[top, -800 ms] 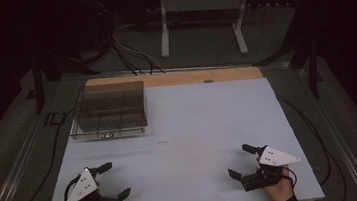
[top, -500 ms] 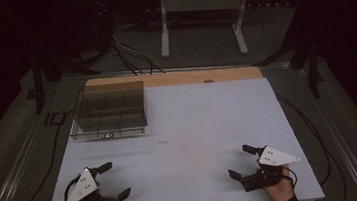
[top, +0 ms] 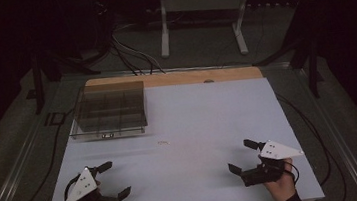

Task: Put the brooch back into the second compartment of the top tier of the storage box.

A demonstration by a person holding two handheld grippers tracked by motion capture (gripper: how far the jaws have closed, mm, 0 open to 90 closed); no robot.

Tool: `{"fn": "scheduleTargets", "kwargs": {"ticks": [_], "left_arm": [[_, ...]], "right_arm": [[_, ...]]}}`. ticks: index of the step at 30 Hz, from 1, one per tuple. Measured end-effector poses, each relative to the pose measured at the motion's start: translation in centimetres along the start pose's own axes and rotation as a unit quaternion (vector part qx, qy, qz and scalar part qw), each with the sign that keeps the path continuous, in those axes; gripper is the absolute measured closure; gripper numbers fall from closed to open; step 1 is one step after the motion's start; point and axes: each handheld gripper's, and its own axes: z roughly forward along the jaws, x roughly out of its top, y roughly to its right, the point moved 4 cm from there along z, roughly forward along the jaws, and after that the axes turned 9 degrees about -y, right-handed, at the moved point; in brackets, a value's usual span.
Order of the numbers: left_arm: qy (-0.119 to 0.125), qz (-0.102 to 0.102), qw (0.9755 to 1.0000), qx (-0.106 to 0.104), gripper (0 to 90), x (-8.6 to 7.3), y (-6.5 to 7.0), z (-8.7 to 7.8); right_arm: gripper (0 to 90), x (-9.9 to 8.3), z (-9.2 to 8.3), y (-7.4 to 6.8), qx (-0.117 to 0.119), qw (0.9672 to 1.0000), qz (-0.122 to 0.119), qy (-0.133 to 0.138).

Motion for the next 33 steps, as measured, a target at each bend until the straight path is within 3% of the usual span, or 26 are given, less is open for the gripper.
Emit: {"fn": "scheduleTargets", "kwargs": {"ticks": [5,8,11,21,33], "left_arm": [[0.001,0.001,1.0,0.002,0.6,0.0,0.1,-0.1],[0.0,0.002,1.0,0.0,0.6,0.0,0.2,0.0],[-0.001,0.005,1.0,-0.001,0.6,0.1,0.2,0.0],[0.0,0.003,1.0,-0.002,0.6,0.0,0.2,-0.1],[-0.001,0.006,1.0,-0.003,0.6,0.0,0.3,0.0]], "right_arm": [[0.0,1.8,0.1,-0.3,0.0,0.9999,-0.015,0.003],[0.0,2.8,0.4,-0.3,0.019,0.9997,-0.002,0.013],[0.0,3.7,0.9,-0.4,0.019,0.9996,-0.014,0.011],[0.0,6.4,3.1,-0.1,0.022,0.999,-0.039,0.004],[0.0,8.4,6.3,-0.6,0.047,0.9978,-0.047,-0.009]]}}
